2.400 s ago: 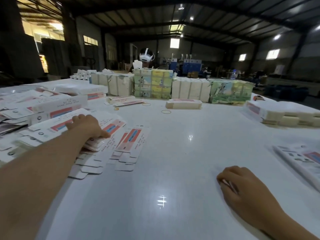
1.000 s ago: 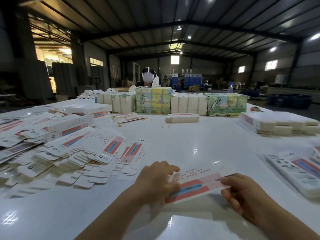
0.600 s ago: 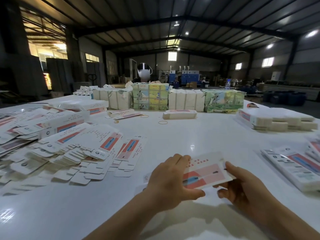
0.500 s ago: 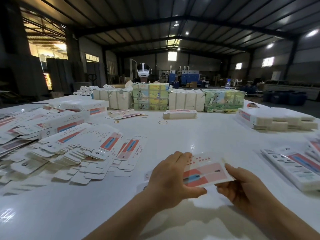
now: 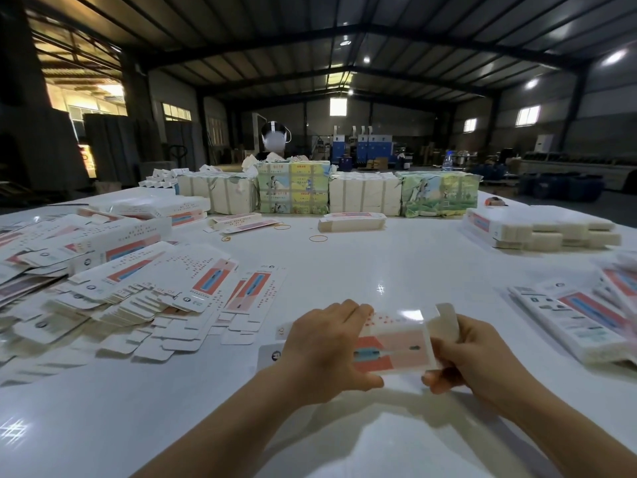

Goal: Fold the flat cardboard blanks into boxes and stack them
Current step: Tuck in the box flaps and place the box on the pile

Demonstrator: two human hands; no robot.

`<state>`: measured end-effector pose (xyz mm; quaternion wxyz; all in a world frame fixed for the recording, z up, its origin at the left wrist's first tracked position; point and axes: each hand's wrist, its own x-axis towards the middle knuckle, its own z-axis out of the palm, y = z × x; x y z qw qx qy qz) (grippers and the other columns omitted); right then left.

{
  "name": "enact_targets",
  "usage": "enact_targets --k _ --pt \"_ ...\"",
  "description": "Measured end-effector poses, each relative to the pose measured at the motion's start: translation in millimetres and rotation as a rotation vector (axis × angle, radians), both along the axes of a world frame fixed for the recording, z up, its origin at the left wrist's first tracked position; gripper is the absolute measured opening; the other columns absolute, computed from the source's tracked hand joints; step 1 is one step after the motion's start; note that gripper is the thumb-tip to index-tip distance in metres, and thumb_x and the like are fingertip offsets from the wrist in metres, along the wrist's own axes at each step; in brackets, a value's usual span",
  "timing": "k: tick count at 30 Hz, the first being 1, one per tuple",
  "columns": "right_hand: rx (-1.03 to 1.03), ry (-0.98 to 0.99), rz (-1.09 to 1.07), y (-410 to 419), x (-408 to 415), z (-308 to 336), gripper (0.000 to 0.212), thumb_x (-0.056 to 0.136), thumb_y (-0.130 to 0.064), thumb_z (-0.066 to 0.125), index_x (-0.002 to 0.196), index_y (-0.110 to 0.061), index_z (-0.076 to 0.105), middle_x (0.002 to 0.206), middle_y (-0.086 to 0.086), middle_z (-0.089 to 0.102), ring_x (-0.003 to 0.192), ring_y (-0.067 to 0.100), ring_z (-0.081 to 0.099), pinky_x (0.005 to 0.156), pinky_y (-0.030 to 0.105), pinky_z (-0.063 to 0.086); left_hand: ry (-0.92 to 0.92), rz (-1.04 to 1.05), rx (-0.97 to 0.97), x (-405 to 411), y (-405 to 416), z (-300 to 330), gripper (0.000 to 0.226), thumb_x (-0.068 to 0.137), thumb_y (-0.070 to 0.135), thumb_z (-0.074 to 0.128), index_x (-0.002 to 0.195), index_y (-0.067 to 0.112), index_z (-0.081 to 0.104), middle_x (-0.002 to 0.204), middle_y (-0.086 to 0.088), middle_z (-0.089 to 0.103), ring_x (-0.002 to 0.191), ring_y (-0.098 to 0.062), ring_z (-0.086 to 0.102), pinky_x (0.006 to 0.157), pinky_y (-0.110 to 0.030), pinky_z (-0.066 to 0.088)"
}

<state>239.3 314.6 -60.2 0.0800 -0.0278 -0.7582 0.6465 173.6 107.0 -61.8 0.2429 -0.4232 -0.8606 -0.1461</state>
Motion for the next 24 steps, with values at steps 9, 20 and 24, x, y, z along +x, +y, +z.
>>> enact_targets --k 9,20,24 --pt "-0.208 0.034 -0.13 -5 -5 -11 0.014 0.092 -0.004 0.051 0.1 -0.009 0.062 0.071 0.021 0.069 0.05 0.027 0.061 0.045 0.03 0.05 -0.03 0.099 0.027 -6 3 1 0.065 0.076 0.06 0.064 0.13 0.028 0.047 0.116 0.009 0.059 0.089 -0.011 0.059 0.075 -0.022 0.048" --pt "-0.007 0.378 -0.45 -10 -5 -10 0.022 0.094 -0.007 0.053 0.099 -0.025 0.064 0.094 0.001 0.066 0.076 0.012 0.064 0.062 0.025 0.057 -0.249 0.161 0.163 -21 32 1 0.059 0.072 0.062 0.066 0.122 0.036 0.049 0.111 0.012 0.059 0.074 -0.006 0.054 0.057 -0.013 0.041" --pt "0.127 0.398 -0.377 -11 -4 -13 0.025 0.095 -0.008 0.05 0.105 -0.026 0.065 0.099 -0.004 0.058 0.086 0.012 0.059 0.071 0.027 0.055 -0.254 0.119 0.196 -14 37 -6 0.071 0.065 0.073 0.053 0.124 0.033 0.049 0.102 0.016 0.054 0.074 -0.006 0.055 0.06 -0.017 0.048"
